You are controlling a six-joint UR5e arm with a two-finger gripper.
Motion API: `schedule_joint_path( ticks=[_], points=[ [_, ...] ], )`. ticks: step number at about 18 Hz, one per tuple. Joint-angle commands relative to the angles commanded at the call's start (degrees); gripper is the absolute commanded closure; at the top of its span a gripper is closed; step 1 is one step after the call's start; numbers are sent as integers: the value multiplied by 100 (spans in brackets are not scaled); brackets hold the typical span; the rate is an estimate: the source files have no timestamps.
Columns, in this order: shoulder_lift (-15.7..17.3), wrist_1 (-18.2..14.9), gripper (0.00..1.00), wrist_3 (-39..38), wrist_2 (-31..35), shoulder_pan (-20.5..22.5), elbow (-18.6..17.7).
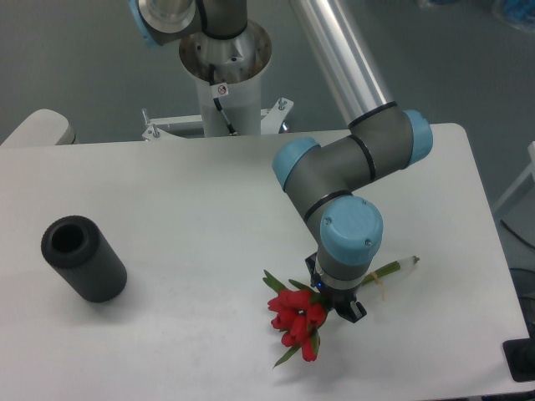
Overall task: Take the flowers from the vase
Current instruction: 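Carry the tulips away from the vase and lower them over the table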
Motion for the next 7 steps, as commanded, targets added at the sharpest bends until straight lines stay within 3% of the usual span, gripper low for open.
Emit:
schedule_joint_path(
  ticks=[7],
  points=[
    [9, 9, 84, 18, 0, 0, -44]
  ],
)
